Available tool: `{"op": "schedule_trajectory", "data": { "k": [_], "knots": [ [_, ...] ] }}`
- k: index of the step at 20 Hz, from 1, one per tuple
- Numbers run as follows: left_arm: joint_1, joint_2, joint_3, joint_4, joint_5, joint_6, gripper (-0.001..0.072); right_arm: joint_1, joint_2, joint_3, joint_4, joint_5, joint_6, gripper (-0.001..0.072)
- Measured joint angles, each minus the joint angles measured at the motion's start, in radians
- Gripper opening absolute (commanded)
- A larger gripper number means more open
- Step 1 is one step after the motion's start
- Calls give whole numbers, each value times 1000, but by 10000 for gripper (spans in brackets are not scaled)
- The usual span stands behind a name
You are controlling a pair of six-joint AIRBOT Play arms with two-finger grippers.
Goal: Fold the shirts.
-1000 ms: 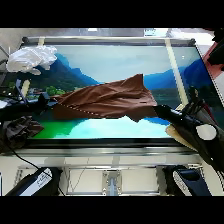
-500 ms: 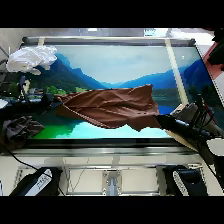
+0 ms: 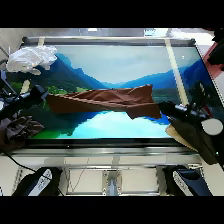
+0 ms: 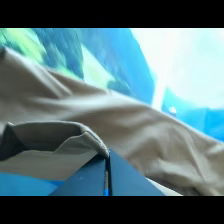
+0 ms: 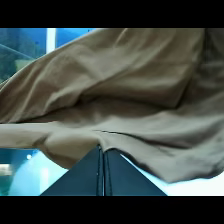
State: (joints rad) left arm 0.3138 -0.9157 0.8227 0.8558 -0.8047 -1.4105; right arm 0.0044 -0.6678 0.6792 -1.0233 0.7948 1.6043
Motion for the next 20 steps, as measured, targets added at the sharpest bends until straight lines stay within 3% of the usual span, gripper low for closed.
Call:
{"op": "schedule_trajectory", "data": {
  "k": [4,10,20],
  "knots": [
    [-69,-40,44,103,56,11,4,0,-242,192,-62,-33,-63,22],
    [-162,-221,153,418,97,-137,4,0,-558,425,-127,-90,-109,22],
    [-240,-435,184,555,121,-185,5,-3,-894,494,-151,-158,-120,22]
  ]
}}
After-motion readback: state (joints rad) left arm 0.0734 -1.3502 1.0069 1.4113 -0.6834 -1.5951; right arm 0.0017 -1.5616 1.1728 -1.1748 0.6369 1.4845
